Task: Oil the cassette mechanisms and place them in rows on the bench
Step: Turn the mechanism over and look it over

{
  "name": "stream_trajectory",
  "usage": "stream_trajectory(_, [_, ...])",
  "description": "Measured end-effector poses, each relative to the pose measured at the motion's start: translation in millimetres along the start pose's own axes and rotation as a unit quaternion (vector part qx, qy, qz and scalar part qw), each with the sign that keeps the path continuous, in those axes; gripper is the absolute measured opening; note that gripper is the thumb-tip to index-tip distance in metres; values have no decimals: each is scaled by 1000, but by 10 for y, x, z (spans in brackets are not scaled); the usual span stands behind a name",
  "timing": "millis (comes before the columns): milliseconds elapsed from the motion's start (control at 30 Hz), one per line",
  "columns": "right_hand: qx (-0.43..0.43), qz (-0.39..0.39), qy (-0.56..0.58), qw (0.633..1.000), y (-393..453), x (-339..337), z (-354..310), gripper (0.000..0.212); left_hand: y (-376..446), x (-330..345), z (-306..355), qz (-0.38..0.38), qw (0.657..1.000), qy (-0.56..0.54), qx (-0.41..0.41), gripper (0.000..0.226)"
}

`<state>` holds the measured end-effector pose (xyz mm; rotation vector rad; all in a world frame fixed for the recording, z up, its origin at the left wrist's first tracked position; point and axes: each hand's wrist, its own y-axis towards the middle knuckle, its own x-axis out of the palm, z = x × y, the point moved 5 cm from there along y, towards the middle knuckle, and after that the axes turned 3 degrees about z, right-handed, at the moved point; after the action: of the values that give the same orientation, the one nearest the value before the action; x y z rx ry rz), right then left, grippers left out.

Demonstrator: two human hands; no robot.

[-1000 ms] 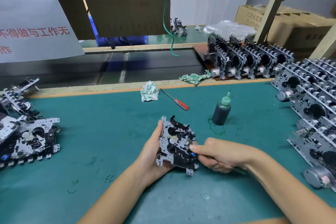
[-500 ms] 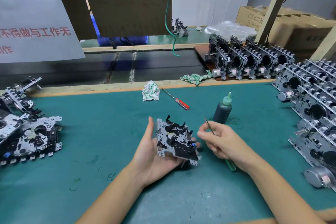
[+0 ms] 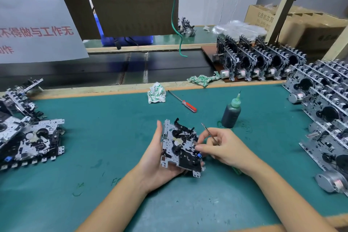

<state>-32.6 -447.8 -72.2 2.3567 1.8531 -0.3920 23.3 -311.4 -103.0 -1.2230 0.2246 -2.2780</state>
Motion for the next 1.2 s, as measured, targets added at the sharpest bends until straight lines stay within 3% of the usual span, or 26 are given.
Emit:
stream_trajectory(467, [-33, 29, -56, 997, -16, -15, -54, 16, 13, -45, -10, 14, 1000, 14, -6, 71])
stream_trajectory(833, [-41, 29, -63, 997, -36, -2, -57, 15, -4, -36, 22, 14, 999, 35, -3, 73])
stream_trajectory(967, [-70, 67, -95, 991, -94, -73, -105, 5, -20, -17, 53, -5, 1000, 27, -4, 74])
stream_trajectory(1033, [-80, 136, -185, 970, -127, -173, -99, 10, -56, -16, 74, -14, 999, 30, -13, 75])
stream_trajectory(1100, [-93, 177, -324, 925, -178, -228, -136, 22, -98, -11, 93, -27, 998, 53, -34, 72])
stream_trajectory(1200, [-166, 115, -442, 874, -269, -129, -175, 55, -140, 1, 83, -40, 991, 107, -72, 64])
